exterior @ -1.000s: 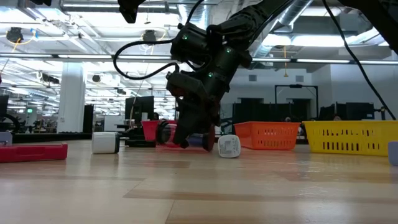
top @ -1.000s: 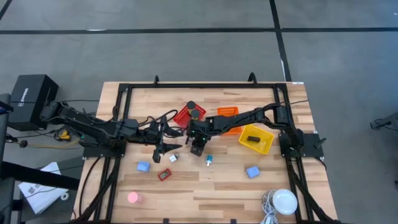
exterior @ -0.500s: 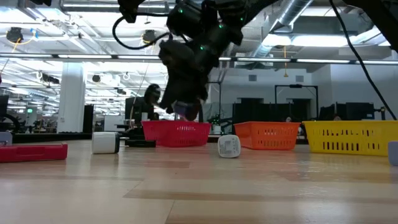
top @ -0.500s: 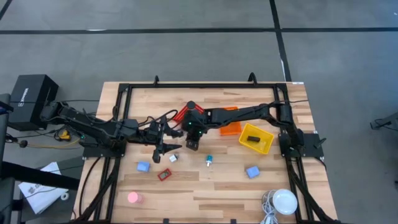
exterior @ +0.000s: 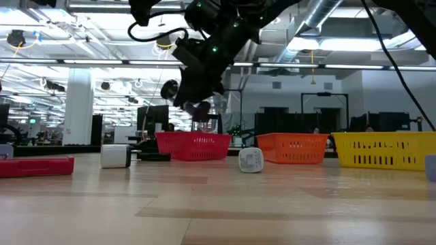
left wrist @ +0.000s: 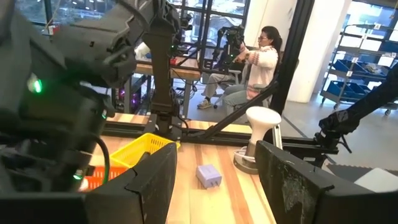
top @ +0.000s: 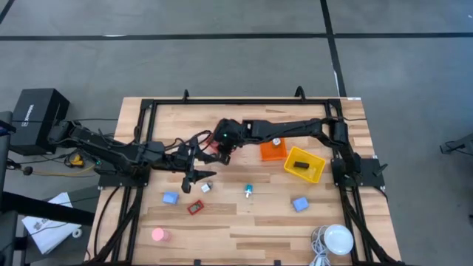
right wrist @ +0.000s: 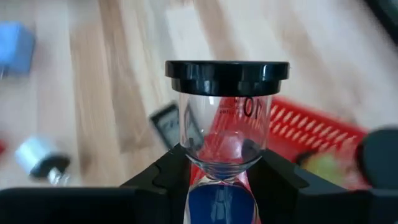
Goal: Pick & Place Office items
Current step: Put the blue hourglass into the red bin
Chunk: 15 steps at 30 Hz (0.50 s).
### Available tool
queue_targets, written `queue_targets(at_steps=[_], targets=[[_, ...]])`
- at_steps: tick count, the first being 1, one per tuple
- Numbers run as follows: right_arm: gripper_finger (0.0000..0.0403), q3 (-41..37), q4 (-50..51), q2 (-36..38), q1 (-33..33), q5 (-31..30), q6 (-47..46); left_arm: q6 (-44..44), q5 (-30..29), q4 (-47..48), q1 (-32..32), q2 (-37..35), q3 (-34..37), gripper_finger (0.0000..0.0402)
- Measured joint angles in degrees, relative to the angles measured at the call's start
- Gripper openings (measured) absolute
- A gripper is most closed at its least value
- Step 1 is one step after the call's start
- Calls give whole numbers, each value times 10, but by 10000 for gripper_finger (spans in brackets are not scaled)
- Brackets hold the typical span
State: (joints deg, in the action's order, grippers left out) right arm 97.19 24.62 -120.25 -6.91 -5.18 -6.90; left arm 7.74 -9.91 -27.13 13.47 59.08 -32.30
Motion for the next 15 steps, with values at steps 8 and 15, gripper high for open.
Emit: queue_targets(at_steps=[8,15], targets=[[115,0,-55,0,2,-71,-20,0,1,1,-3,0,2,214],[129,-32,-130,0,7,-86,-22,1,2,1,-4,0,2,214]])
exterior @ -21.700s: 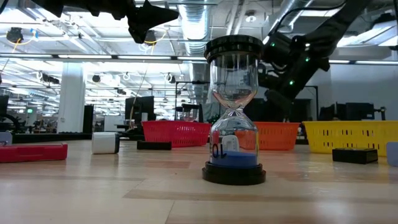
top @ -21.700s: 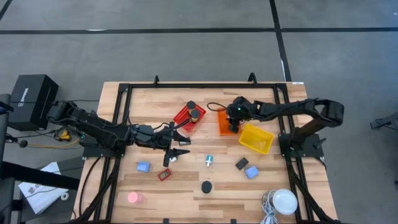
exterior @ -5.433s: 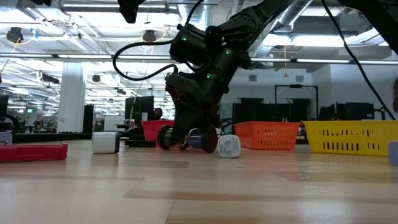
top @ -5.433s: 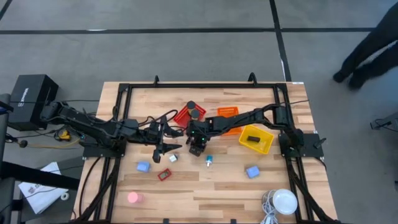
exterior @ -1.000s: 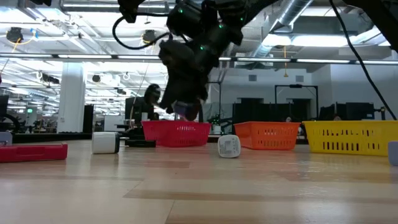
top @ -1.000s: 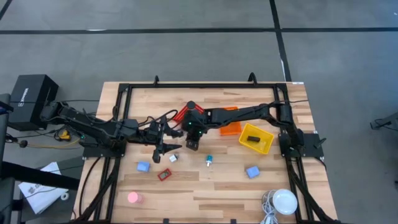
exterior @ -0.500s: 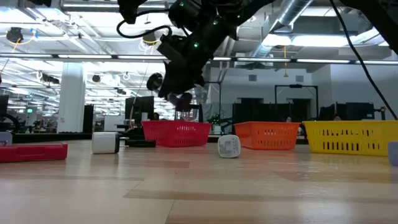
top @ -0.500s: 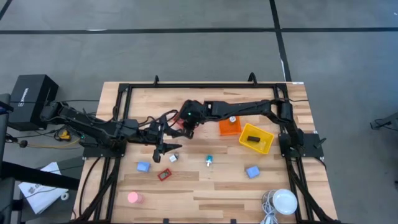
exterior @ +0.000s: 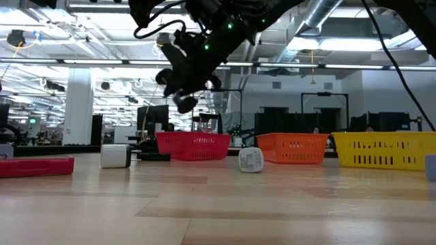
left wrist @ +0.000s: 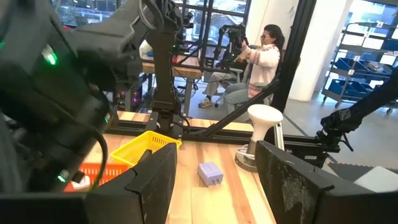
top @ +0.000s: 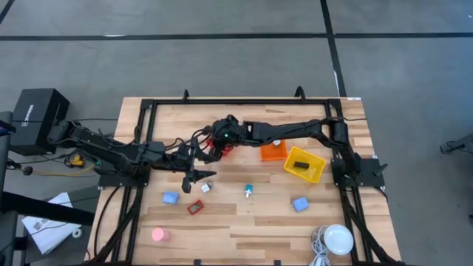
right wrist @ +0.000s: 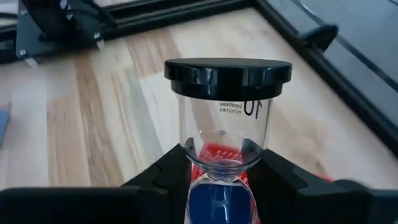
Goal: Pick & Place Office items
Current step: Put the blue hourglass into the red bin
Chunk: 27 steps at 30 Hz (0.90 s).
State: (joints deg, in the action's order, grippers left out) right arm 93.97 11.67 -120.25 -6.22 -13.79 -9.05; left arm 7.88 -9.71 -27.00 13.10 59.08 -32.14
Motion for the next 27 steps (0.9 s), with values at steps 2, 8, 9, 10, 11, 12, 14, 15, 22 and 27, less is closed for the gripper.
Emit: queue_targets(at_steps=[2,8,9,10,11,12,14,15,22,27], targets=[[116,-19,-20,-1,0,2,0,1,1,0,1,0,0,214],[112,-33,-80,-1,-1,19,19,1,1,-1,1,0,0,214],[115,-33,-82,-1,-1,19,25,1,1,-1,1,0,0,214],[121,-33,-83,-1,-1,18,28,1,1,-1,1,0,0,214],[127,-33,-84,-1,-1,18,29,1,1,-1,1,0,0,214],[132,-33,-83,-1,-1,18,28,1,0,0,1,0,0,214],[134,-33,-83,-1,-5,19,22,0,0,-1,1,0,0,214],[131,-33,-82,-1,-7,19,14,1,0,-1,1,0,0,214],[110,-34,-82,-25,-16,22,0,1,-2,0,1,0,0,214],[128,-33,-107,-53,-11,16,-5,1,-1,0,1,0,0,214]])
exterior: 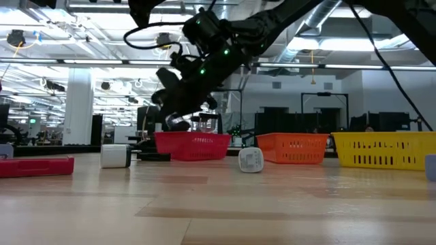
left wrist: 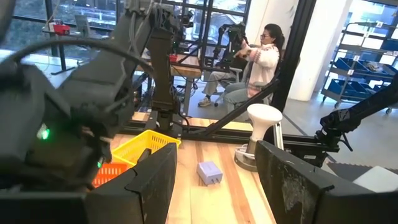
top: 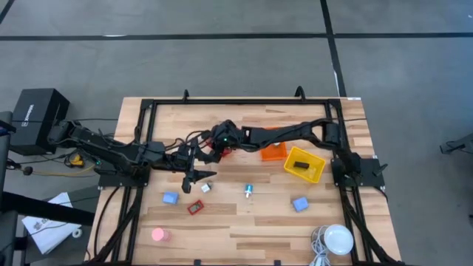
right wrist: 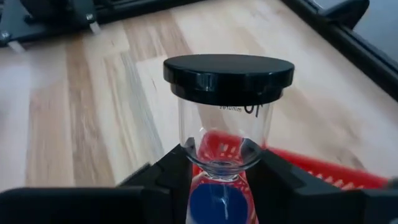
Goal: Pick & Place Office items
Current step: Put the blue hourglass into the red bin
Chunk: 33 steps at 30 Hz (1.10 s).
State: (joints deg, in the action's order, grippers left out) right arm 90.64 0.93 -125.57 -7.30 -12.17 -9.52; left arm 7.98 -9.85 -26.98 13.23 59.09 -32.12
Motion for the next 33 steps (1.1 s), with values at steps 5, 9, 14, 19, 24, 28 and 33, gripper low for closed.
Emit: queue_targets(at_steps=[5,9,14,19,24,28,33], targets=[[121,0,-17,-3,-1,-32,5,0,0,0,0,0,0,214],[118,0,-15,-3,-3,-49,29,0,1,0,0,0,0,214],[171,0,-14,-3,-4,-49,33,0,1,0,0,0,0,214],[207,0,-14,-3,-4,-49,35,0,2,0,0,0,0,214],[211,0,-15,-3,-4,-49,35,0,2,-1,0,0,0,214],[206,0,-15,-3,-4,-49,35,0,2,-1,0,0,0,214],[204,4,-2,2,1,-49,42,0,2,-1,0,0,0,214]])
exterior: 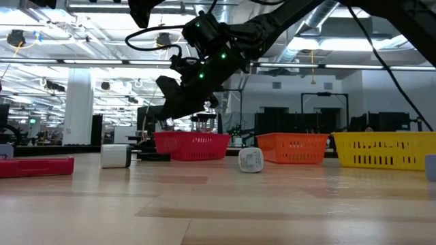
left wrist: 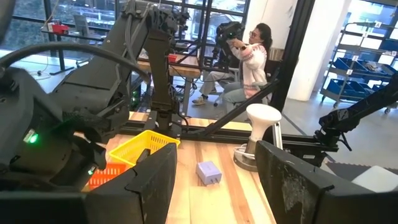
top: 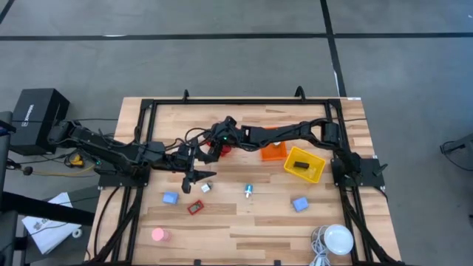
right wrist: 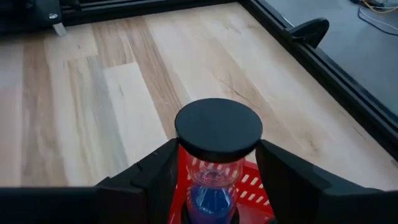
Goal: Pick & Place Office items
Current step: Put the blue hourglass into the red bin, then put the blue white charger adapter into the orange bin
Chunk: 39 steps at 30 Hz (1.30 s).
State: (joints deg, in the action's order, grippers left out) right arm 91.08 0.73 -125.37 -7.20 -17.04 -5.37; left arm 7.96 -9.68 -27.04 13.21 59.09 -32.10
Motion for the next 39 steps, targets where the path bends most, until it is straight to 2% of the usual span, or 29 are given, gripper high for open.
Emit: queue_targets(at_steps=[8,21,24,26,30,39], targets=[[215,37,91,15,4,1,0,0,-1,-1,0,0,0,214],[211,133,389,21,5,0,-5,0,-2,0,0,0,0,214],[213,136,440,24,7,-16,-17,-14,-2,-2,0,0,0,214],[213,136,475,27,11,-49,-25,-42,-2,-16,1,-1,0,214],[210,134,496,25,16,-90,-38,-80,-2,-43,21,-20,0,214],[209,133,459,23,16,-86,-10,-124,-73,-44,34,-78,0,214]])
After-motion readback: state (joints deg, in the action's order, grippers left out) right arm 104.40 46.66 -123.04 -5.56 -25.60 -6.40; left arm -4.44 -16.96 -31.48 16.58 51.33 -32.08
